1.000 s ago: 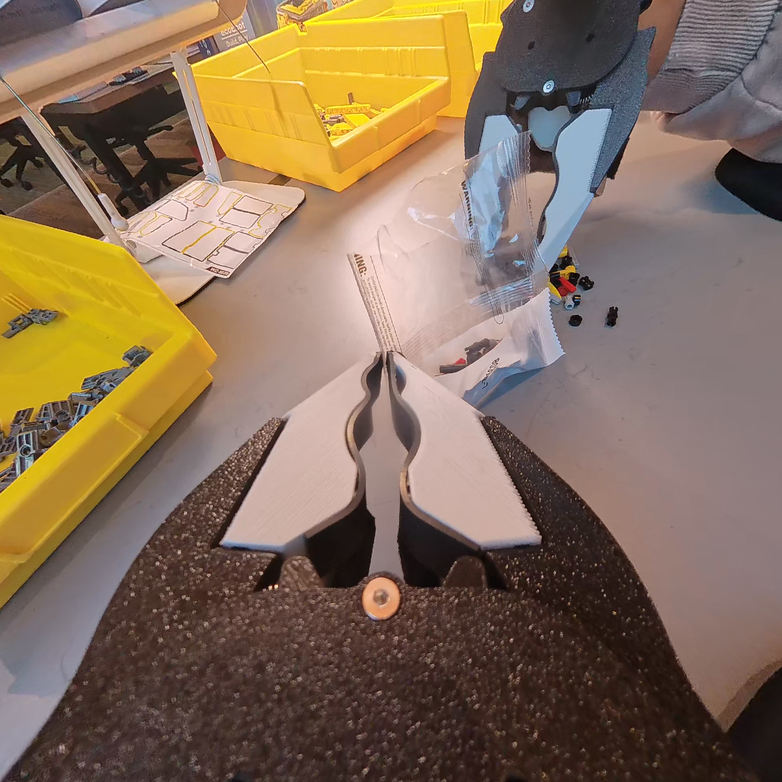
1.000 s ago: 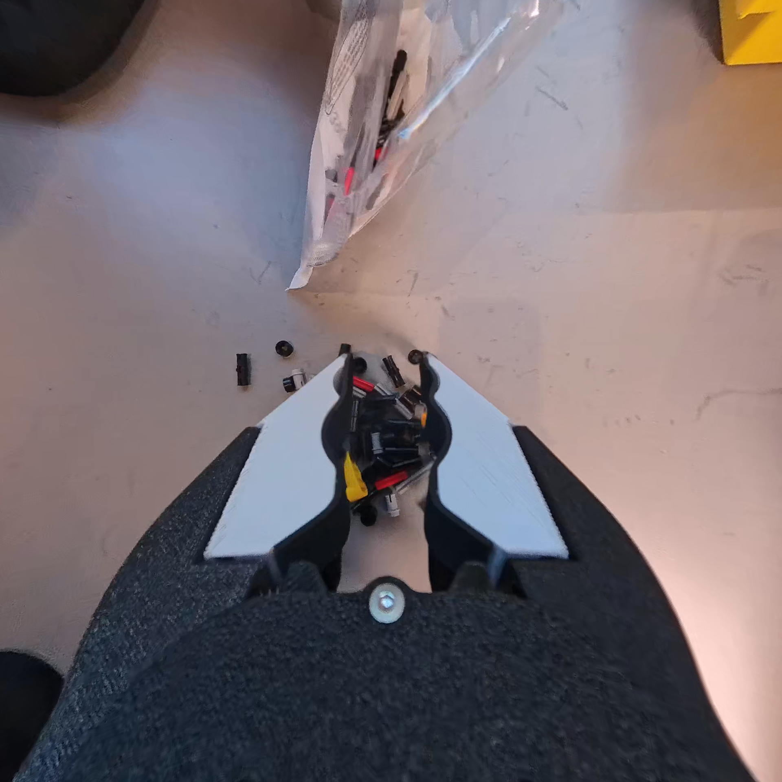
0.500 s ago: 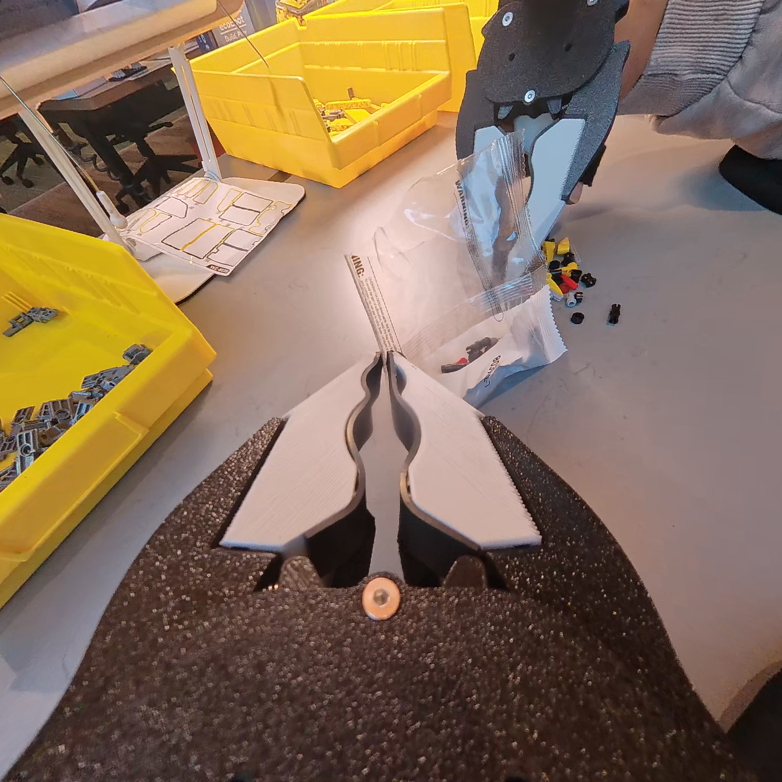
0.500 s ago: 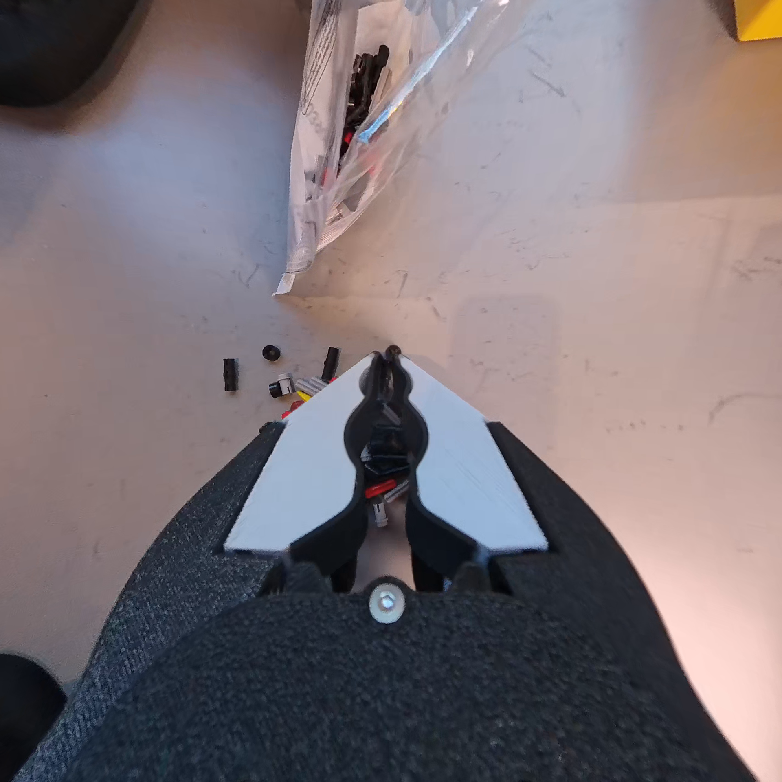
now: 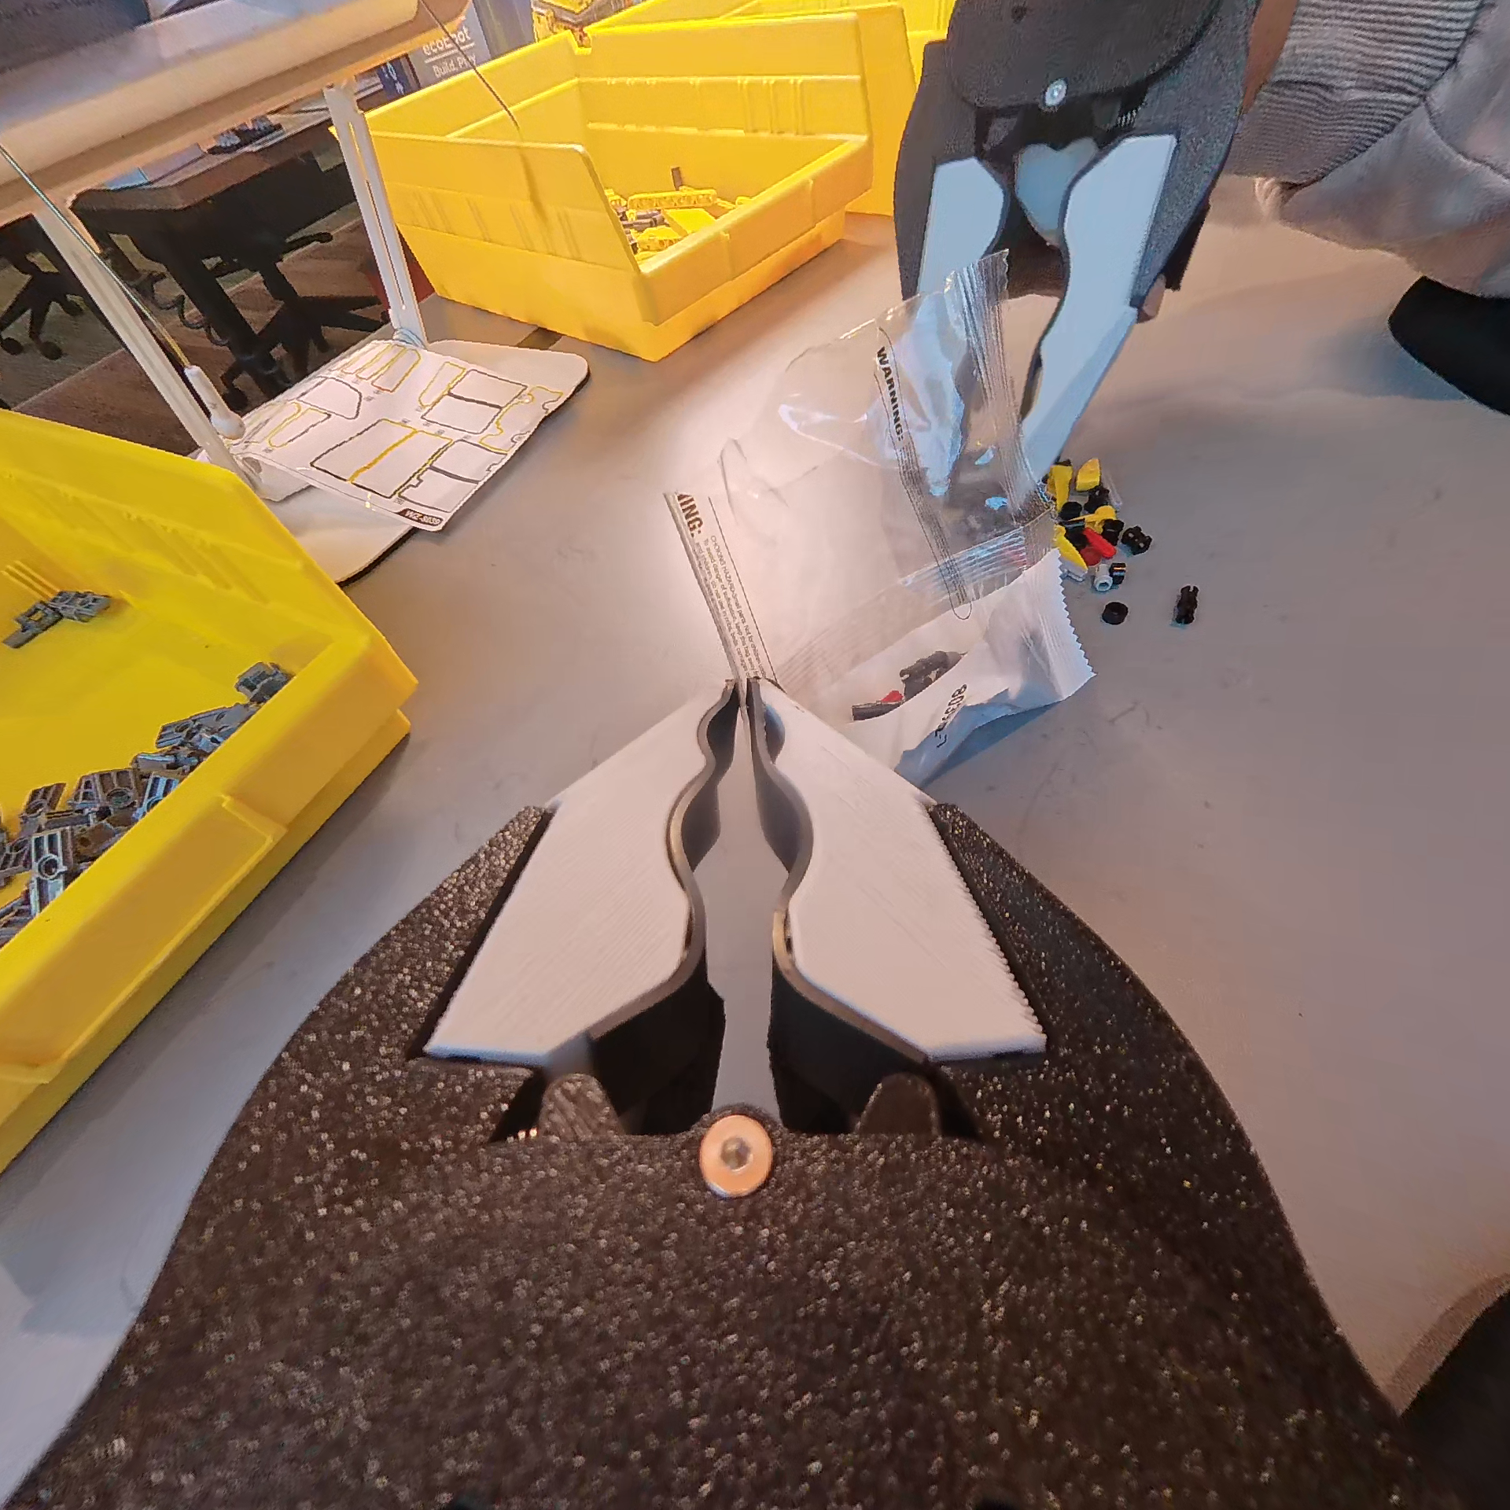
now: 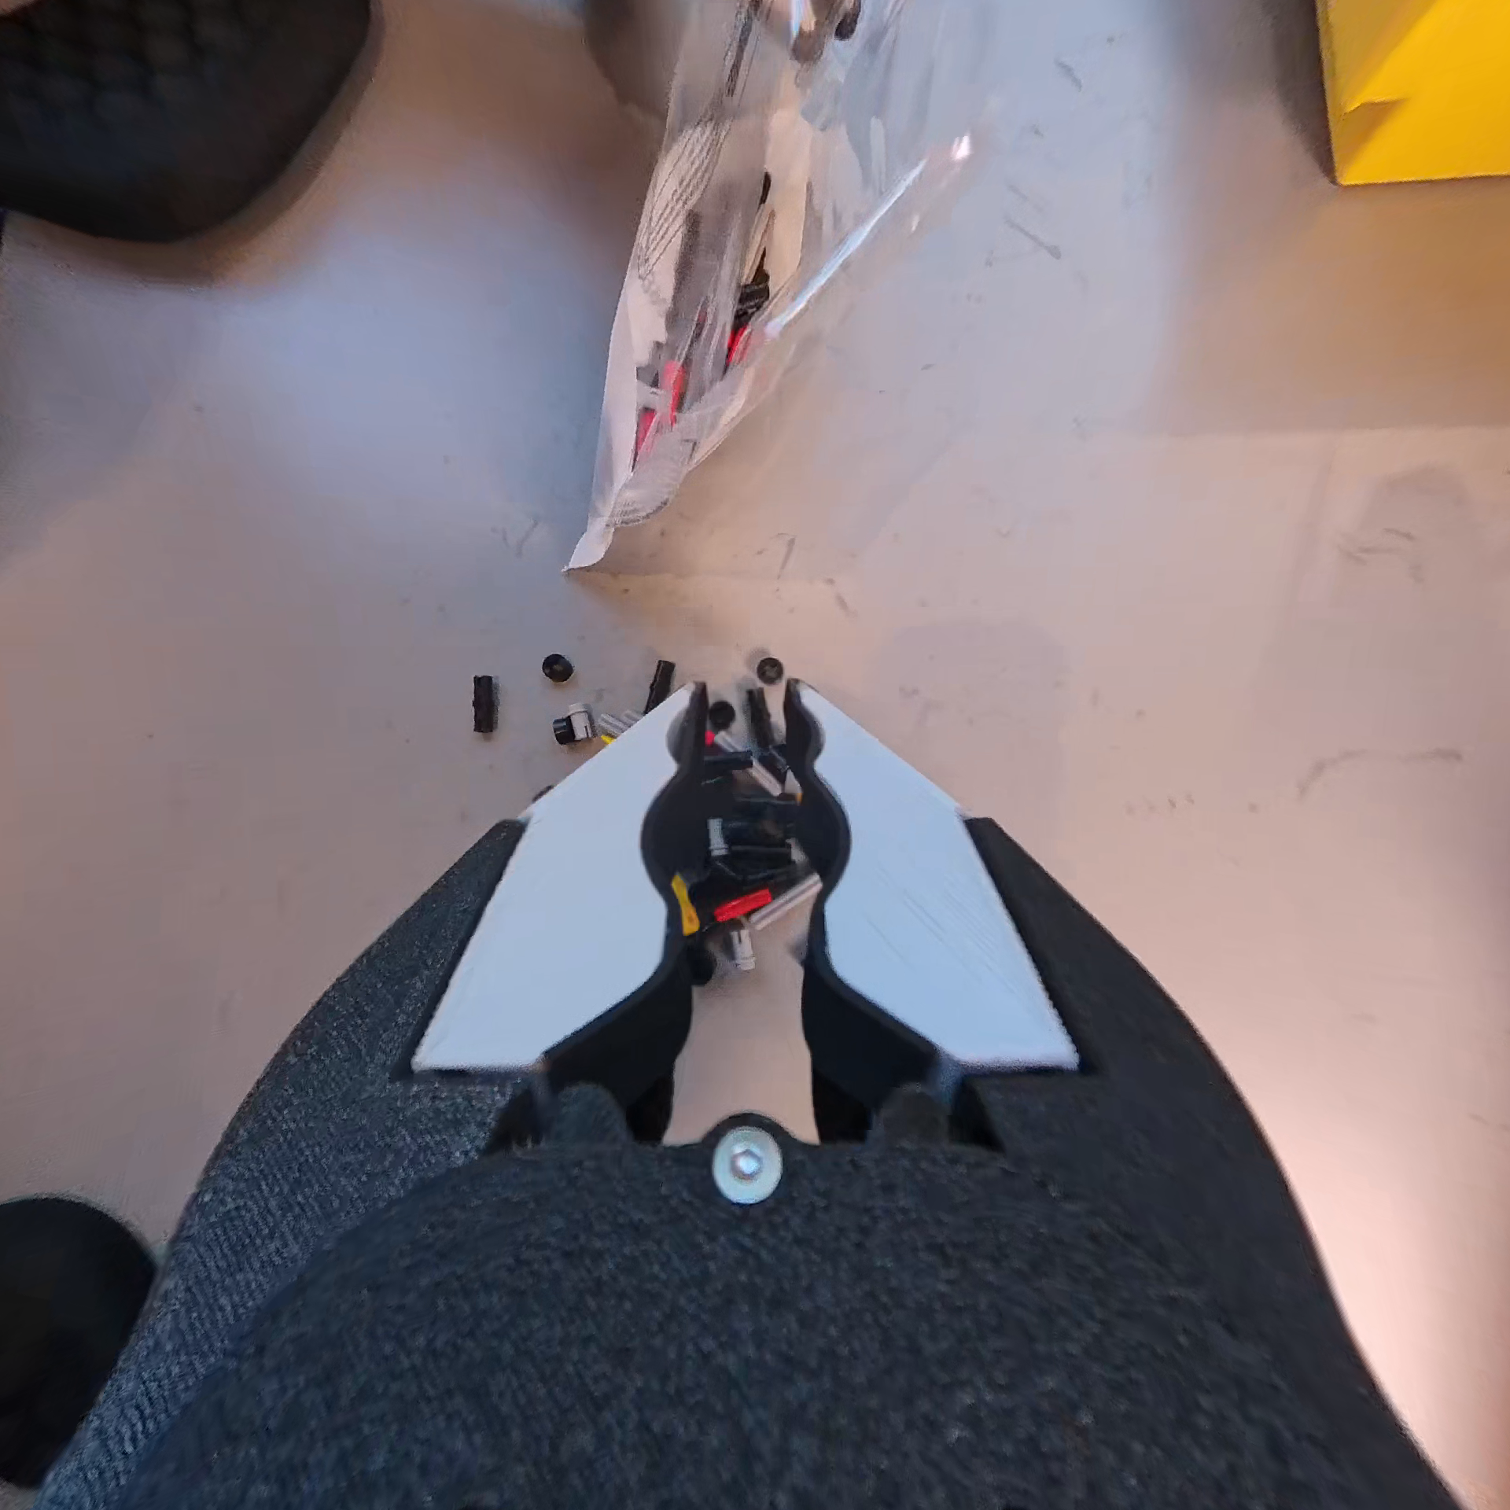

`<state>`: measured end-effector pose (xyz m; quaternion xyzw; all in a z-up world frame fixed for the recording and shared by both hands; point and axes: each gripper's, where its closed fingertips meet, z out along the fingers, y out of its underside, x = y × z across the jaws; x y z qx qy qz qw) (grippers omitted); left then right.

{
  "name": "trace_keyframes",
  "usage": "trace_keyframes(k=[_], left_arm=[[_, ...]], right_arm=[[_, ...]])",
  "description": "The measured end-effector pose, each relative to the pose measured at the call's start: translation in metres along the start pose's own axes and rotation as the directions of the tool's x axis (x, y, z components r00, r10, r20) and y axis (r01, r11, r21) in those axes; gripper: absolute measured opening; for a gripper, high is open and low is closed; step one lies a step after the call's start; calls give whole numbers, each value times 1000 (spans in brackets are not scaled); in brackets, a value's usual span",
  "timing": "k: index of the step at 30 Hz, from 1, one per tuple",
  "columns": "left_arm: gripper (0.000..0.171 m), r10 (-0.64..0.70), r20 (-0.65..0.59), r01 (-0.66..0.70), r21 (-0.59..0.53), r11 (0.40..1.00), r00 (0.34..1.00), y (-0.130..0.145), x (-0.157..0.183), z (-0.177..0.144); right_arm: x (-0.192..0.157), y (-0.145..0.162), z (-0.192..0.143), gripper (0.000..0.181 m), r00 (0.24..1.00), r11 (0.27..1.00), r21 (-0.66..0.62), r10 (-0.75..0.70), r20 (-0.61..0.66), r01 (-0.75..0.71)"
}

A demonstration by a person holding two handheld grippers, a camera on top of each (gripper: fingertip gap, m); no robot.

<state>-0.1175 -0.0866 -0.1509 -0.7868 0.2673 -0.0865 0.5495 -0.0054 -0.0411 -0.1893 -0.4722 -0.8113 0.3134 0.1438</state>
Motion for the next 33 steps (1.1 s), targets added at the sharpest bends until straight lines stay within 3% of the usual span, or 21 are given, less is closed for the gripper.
trace_keyframes(k=[12,22,33], left_arm=[[1,4,1,-4,-4,1000,1000,1,0,0],[1,5,1,-5,-6,1000,1000,1,0,-1],[1,6,1,-6,-10,1000,1000,1,1,0]], right_arm=[[-1,11,15,2,1000,997,-77,17,1,-16],[13,12,10,9,996,996,-45,80,-45,-82],[18,19,12,5,993,991,-108,65,-99,-76]])
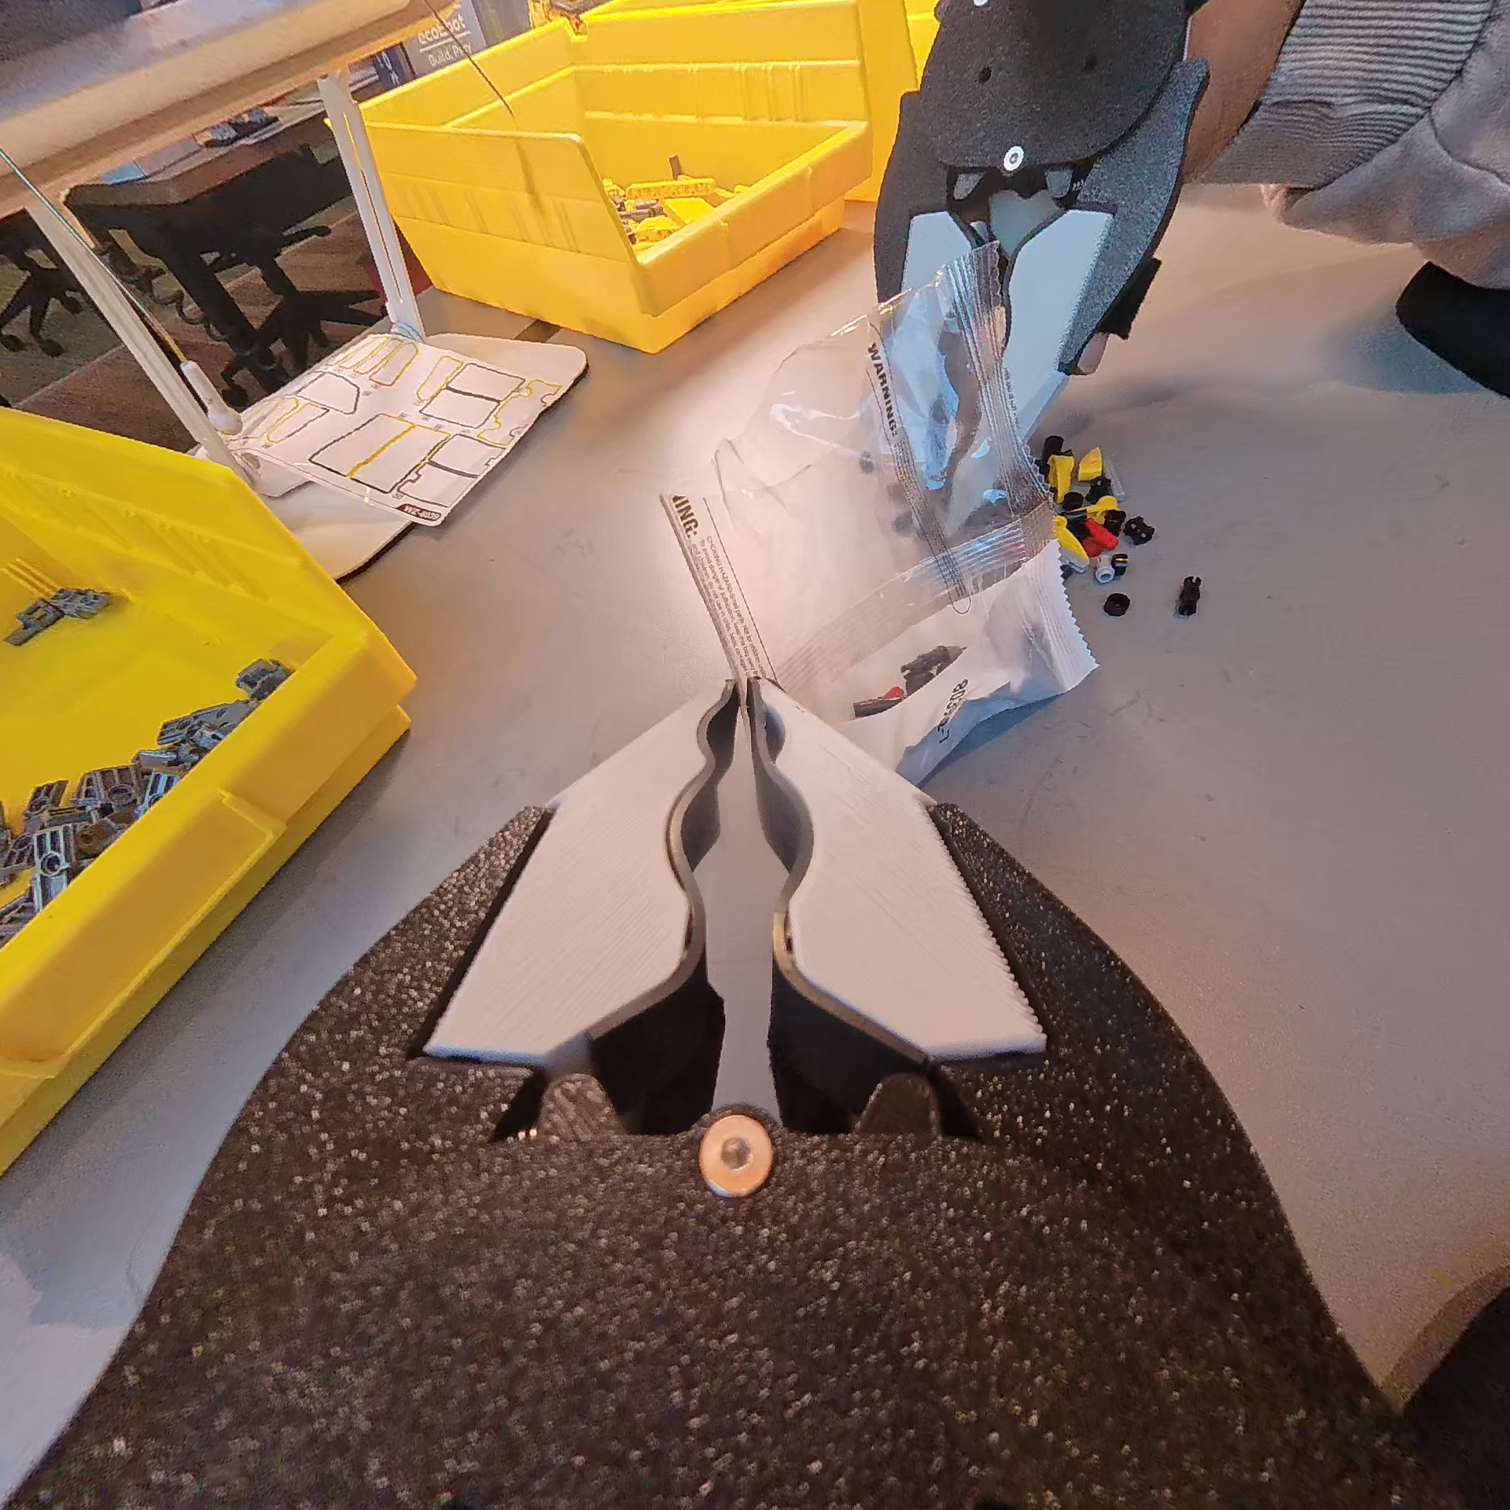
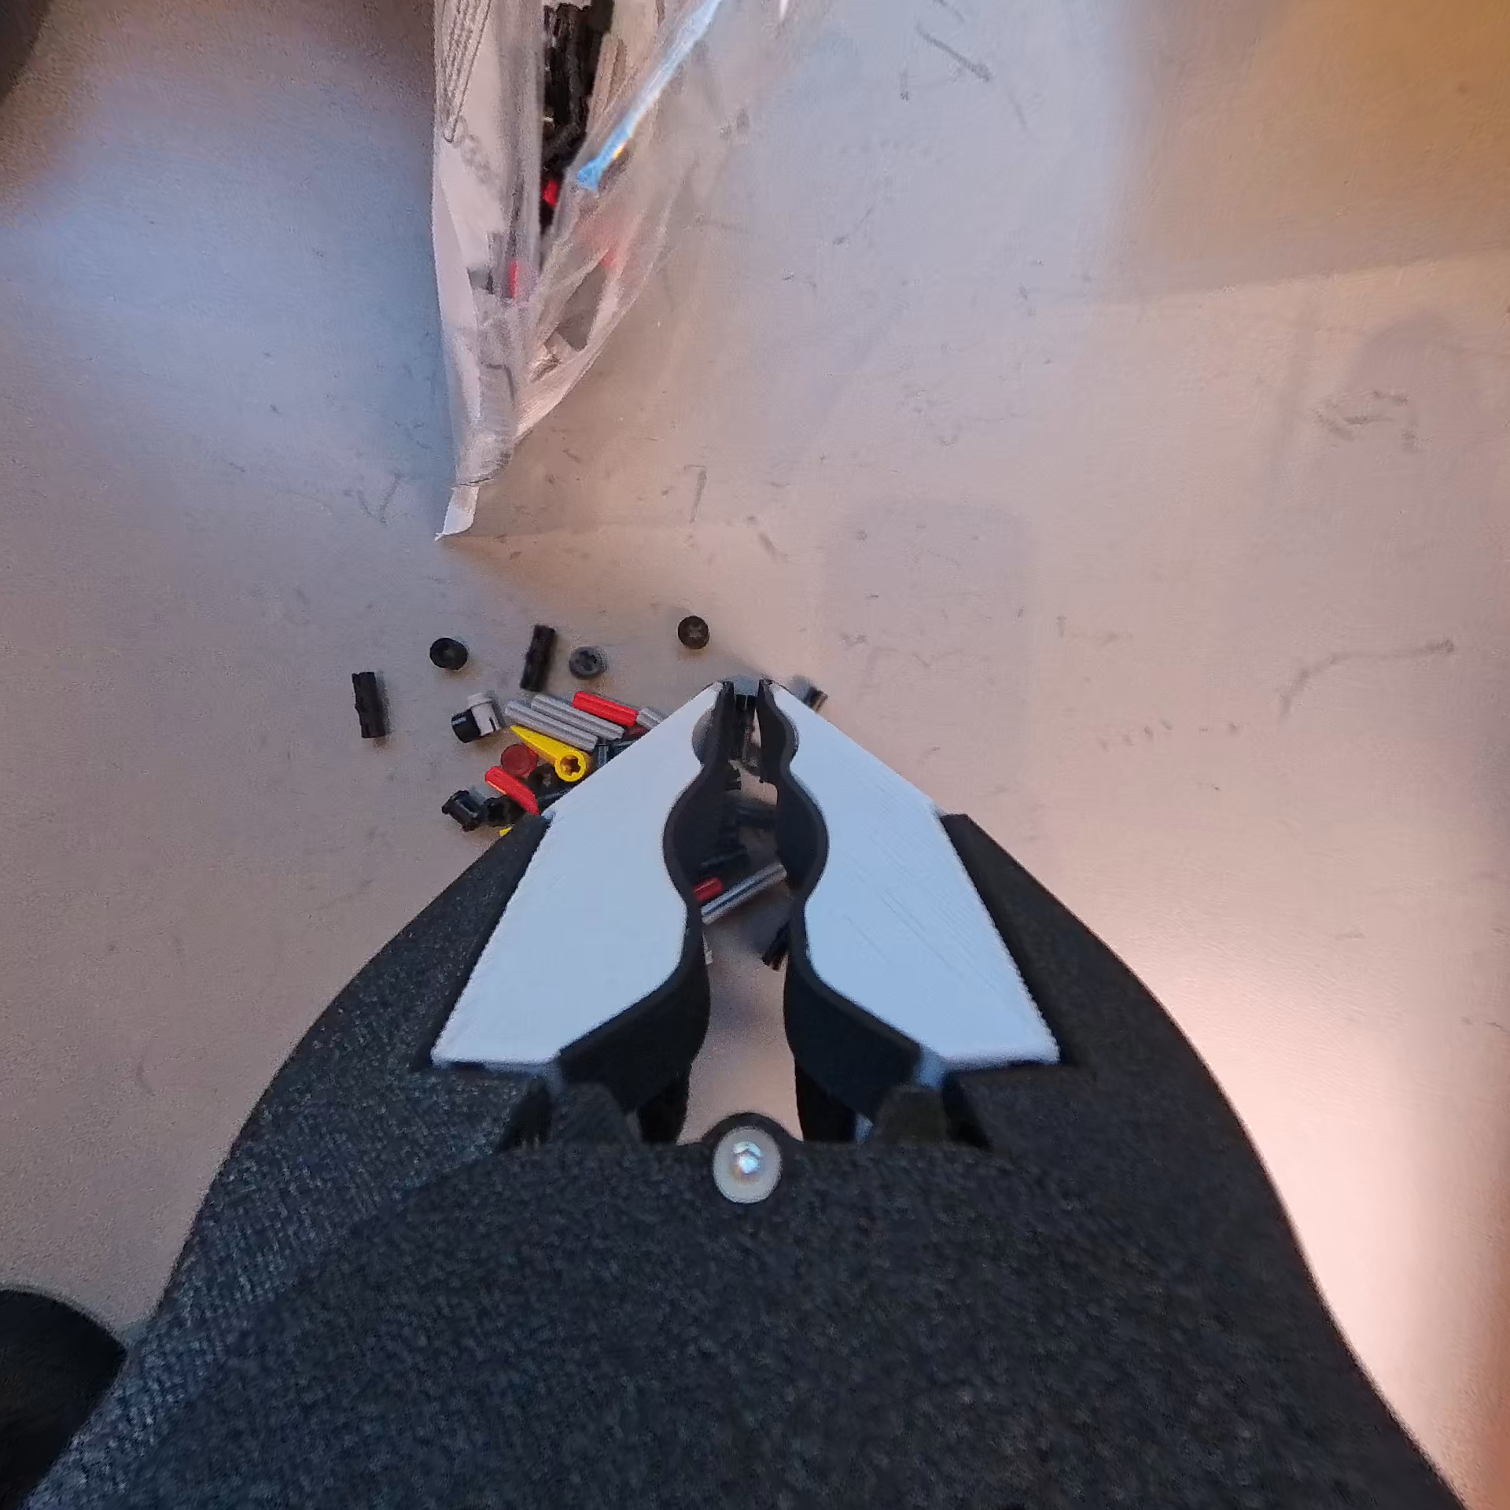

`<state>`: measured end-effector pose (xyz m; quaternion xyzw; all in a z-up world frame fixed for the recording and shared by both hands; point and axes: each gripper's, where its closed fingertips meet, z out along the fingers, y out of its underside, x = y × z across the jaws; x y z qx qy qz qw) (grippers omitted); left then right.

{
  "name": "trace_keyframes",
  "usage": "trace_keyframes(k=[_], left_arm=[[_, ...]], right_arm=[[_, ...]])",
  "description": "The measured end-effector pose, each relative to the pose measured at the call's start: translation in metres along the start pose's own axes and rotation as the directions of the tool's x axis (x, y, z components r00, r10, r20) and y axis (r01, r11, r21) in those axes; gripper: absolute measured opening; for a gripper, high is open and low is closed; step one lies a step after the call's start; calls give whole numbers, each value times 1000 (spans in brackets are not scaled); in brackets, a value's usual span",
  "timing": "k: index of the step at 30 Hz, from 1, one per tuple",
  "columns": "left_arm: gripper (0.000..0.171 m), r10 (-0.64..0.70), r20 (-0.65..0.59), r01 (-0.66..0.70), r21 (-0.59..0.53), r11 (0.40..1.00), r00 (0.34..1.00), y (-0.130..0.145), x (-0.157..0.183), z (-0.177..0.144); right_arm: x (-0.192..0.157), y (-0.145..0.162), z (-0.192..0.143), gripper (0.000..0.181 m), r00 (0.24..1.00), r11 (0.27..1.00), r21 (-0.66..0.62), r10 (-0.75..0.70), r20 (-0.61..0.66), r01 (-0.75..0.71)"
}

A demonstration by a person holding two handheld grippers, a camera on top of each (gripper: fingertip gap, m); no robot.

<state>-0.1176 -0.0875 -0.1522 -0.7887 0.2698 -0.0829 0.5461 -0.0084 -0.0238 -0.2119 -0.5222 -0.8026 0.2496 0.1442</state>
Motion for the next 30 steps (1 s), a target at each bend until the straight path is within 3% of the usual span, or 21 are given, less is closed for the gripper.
trace_keyframes(k=[4,7,11,14,20,22,26,28,30], left_arm=[[1,0,0,0,1,1000,1000,0,0,0],[1,2,0,-2,3,1000,1000,0,0,-1],[0,6,-8,-6,11,1000,1000,-2,2,0],[0,13,-19,-12,35,999,1000,-6,4,-1],[0,18,-28,-16,67,998,999,-12,7,-4],[0,19,-27,-17,69,997,999,-13,6,-5],[0,19,-25,-17,77,997,1000,-14,6,-6],[0,19,-19,-17,74,997,1000,-14,5,-6],[0,16,-15,-15,72,997,1000,-13,4,-6]], right_arm=[[0,-4,-3,4,1000,999,30,-10,2,10],[3,-39,-30,4,1000,971,238,9,-10,-6],[-16,-104,-86,4,999,818,575,-37,9,25],[-25,-132,-99,5,999,727,686,-33,-6,28],[-22,-129,-71,9,1000,767,642,11,4,-11],[-19,-132,-78,19,999,737,675,33,32,-46],[1,-126,-106,19,994,677,729,100,46,-101],[15,-101,-98,19,993,764,637,116,14,-98],[37,-51,-73,18,989,907,418,107,-106,-53]])
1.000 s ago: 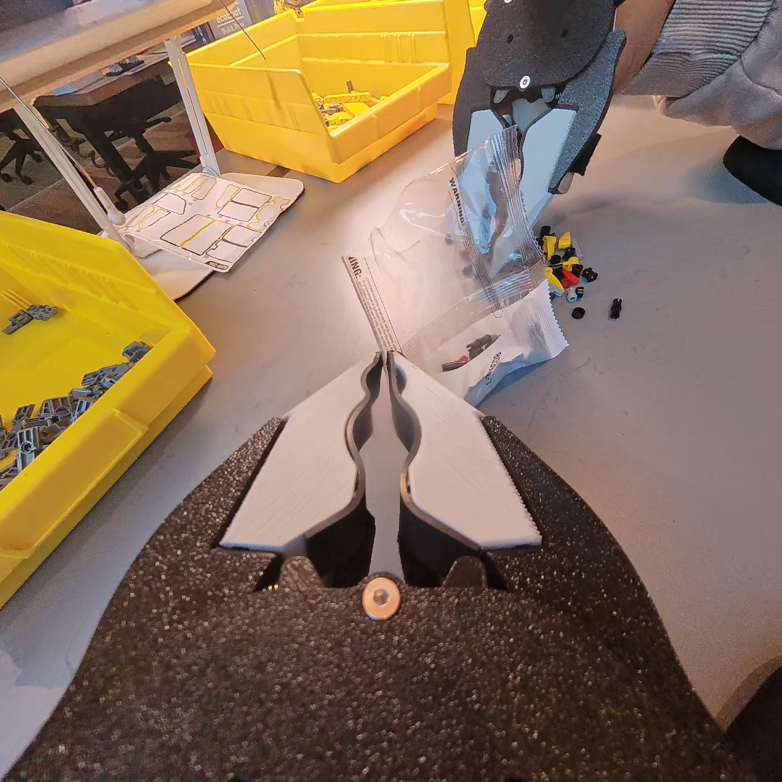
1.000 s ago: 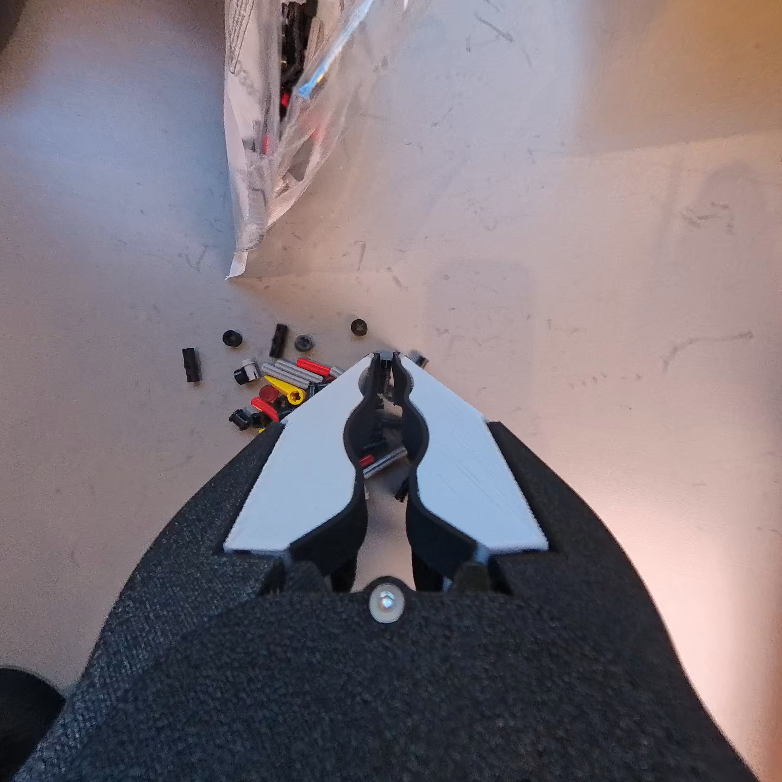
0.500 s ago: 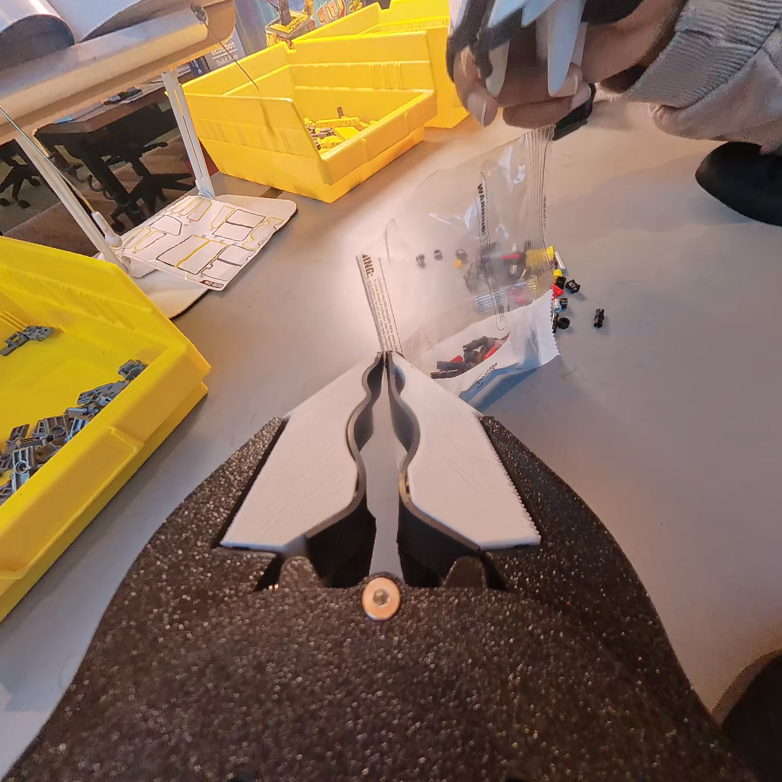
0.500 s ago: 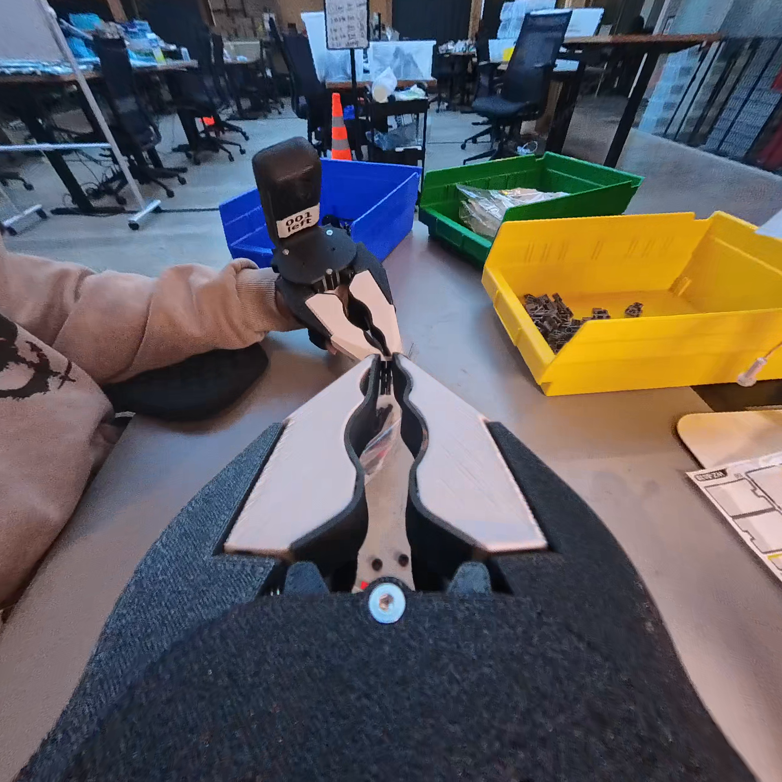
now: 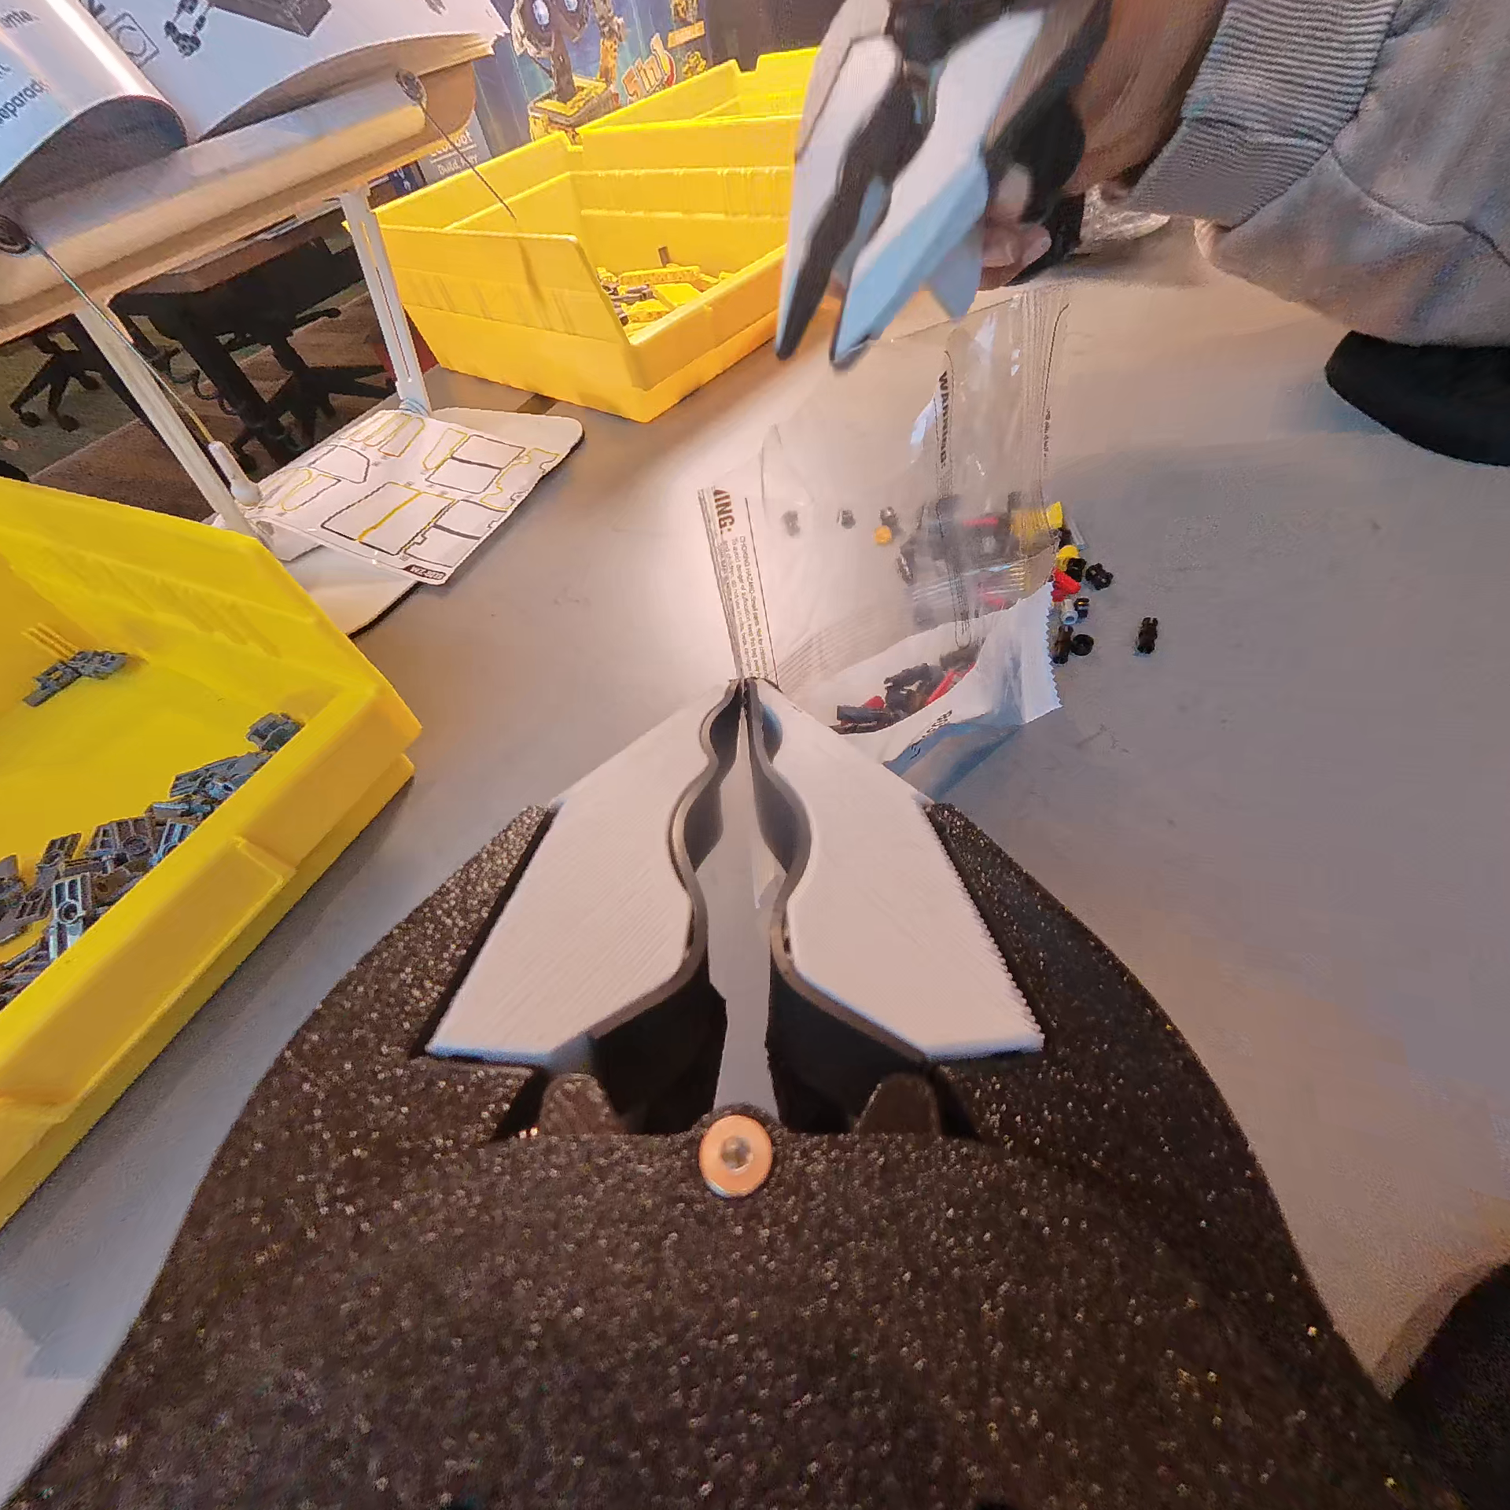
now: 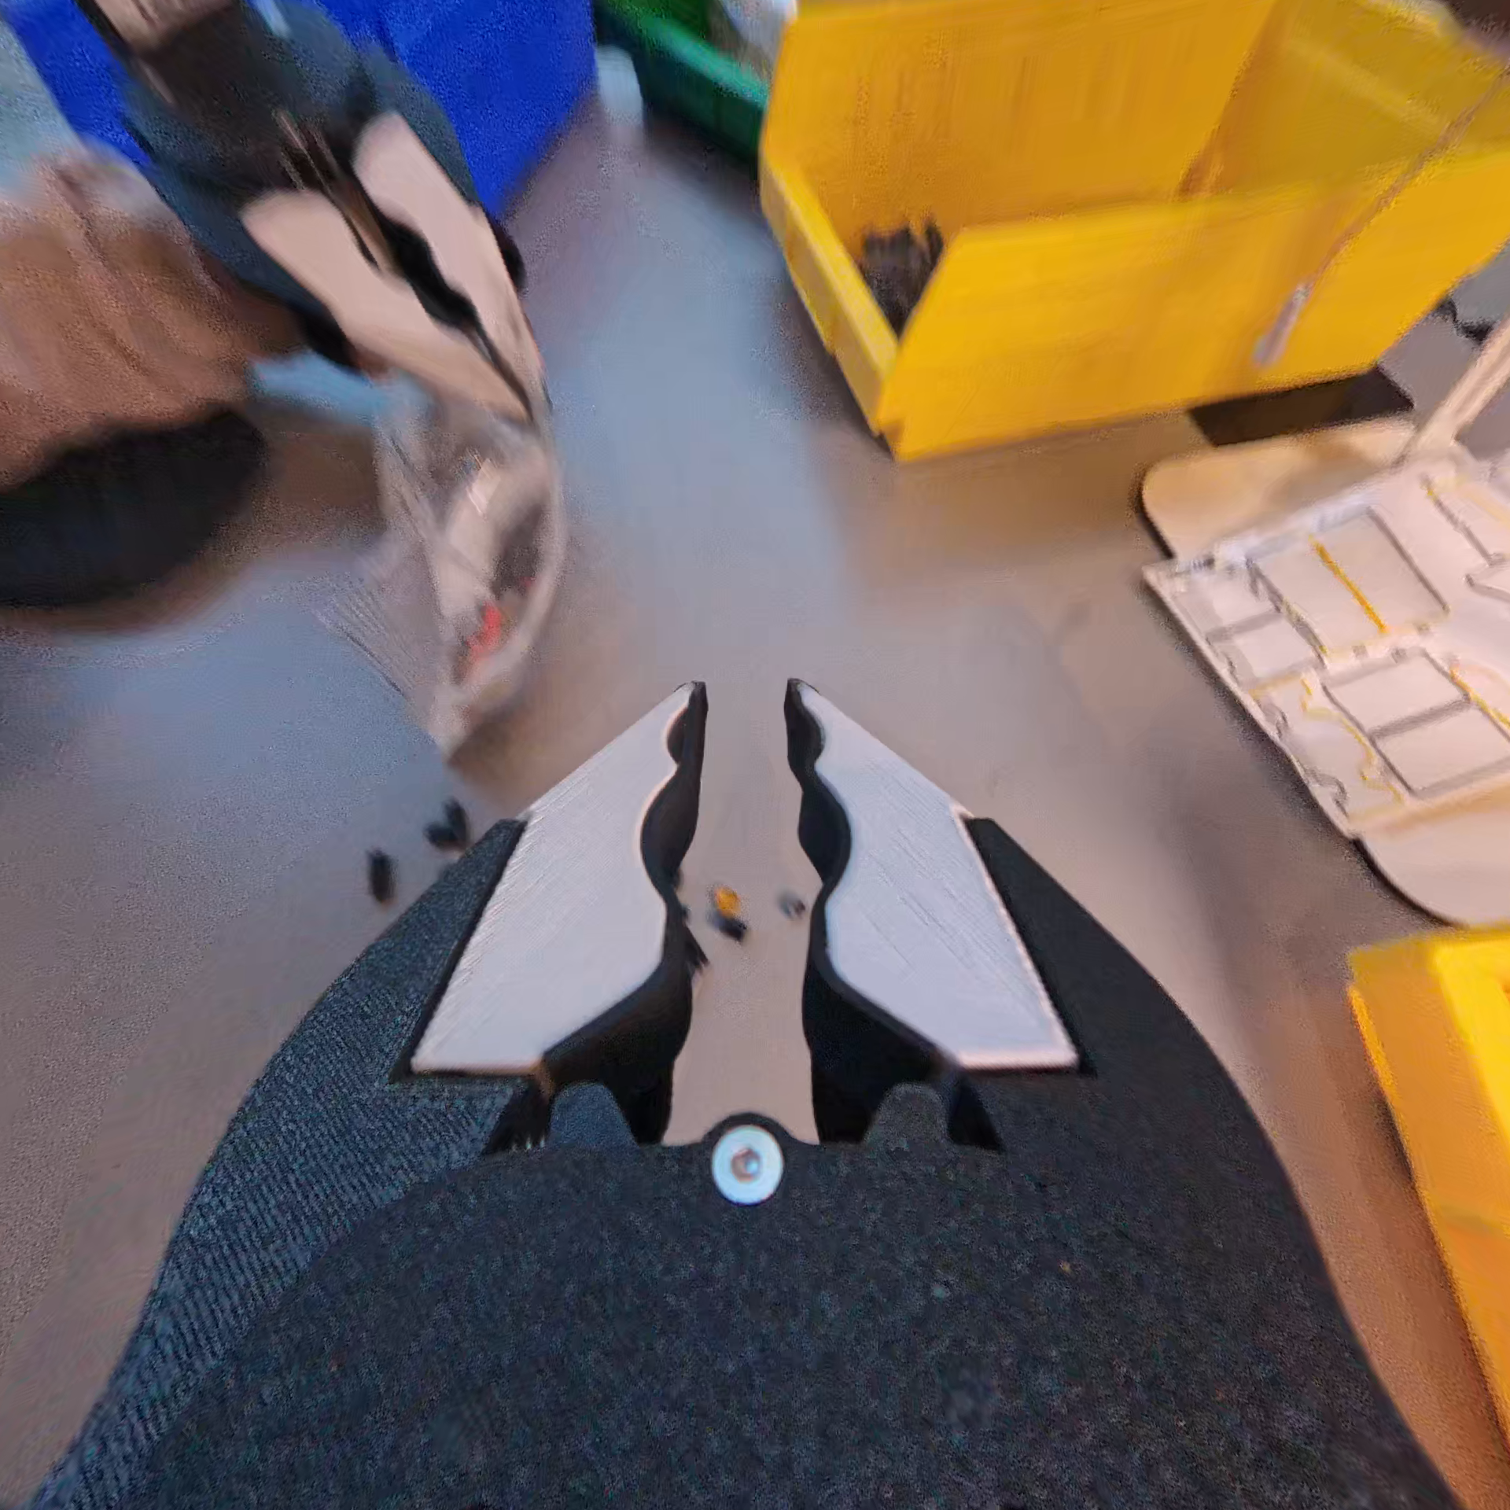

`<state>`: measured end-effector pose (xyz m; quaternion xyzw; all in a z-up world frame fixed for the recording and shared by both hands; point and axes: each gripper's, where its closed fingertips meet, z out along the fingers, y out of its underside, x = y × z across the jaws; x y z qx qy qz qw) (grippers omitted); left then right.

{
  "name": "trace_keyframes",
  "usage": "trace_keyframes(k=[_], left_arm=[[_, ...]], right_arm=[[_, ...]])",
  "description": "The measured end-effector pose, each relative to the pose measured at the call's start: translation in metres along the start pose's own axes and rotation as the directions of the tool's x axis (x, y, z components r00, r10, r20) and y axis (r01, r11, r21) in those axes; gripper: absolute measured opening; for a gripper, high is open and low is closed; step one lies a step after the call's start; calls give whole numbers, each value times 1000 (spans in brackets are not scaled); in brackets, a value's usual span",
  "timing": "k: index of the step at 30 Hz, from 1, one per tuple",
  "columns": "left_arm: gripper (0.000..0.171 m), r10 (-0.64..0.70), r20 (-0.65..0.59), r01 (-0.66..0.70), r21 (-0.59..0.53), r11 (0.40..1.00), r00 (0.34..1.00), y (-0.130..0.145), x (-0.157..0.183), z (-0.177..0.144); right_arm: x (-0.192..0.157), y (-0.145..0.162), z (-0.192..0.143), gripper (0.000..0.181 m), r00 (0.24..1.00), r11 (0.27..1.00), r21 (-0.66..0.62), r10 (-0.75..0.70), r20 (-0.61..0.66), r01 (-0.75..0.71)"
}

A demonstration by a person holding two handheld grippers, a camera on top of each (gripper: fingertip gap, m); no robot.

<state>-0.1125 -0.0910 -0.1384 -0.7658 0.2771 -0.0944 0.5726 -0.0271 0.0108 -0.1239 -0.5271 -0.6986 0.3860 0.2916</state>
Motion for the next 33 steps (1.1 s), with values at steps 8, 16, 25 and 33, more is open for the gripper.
trace_keyframes(k=[8,16,25,33], left_arm=[[0,-1,2,1,-12,1000,1000,2,0,1],[0,-2,-2,2,-26,1000,1000,5,0,4],[0,1,-4,-1,-41,999,1000,7,1,6],[0,1,1,-1,-41,999,1000,7,1,5]], right_arm=[[42,77,18,26,993,978,-199,35,-114,-58],[41,85,27,0,995,964,-266,-11,-97,-15],[61,67,20,18,980,980,-192,8,-201,-47],[63,77,40,7,985,961,-264,39,-167,-83]])
